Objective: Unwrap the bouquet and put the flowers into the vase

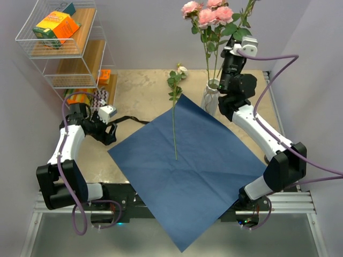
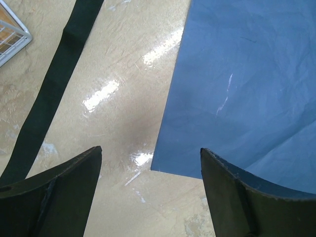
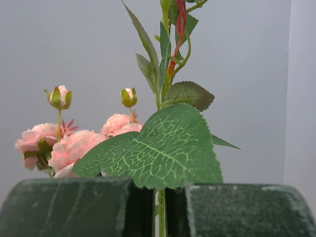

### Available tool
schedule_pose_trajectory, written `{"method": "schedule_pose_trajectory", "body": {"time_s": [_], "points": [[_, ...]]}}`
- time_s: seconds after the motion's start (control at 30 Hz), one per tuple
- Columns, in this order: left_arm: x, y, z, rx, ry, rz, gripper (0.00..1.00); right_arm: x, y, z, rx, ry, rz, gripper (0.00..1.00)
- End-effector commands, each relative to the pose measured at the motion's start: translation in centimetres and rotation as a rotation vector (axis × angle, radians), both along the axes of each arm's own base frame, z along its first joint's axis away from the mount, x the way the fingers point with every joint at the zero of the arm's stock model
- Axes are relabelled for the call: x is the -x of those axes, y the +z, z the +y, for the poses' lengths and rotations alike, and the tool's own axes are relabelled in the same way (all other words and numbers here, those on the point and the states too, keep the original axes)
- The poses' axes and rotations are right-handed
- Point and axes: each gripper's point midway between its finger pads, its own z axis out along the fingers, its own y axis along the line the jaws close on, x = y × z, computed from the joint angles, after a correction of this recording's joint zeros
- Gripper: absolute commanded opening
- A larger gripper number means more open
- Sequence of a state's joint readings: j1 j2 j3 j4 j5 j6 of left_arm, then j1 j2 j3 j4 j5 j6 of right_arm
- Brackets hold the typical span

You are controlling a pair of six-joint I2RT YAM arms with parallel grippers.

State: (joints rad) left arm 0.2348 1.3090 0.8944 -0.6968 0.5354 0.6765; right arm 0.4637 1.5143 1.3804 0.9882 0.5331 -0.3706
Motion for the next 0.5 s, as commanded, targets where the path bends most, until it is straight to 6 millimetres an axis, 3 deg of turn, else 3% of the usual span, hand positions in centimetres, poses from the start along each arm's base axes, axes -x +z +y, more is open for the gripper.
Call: {"method": "schedule_pose_trajectory", "body": {"time_s": [0.0, 0.47], "points": [[-1.4, 1.4, 0.6, -0.006, -0.012, -0.064, 0.85, 0.4, -0.5, -0.4, -0.049, 0.007, -0.038, 0.0], [-0.6, 1.6, 1.1, -0.005, -0.004, -0.064, 0.85, -1.7, -6.1, 0.2, -0.035, 0.004, 0.062, 0.0]]}}
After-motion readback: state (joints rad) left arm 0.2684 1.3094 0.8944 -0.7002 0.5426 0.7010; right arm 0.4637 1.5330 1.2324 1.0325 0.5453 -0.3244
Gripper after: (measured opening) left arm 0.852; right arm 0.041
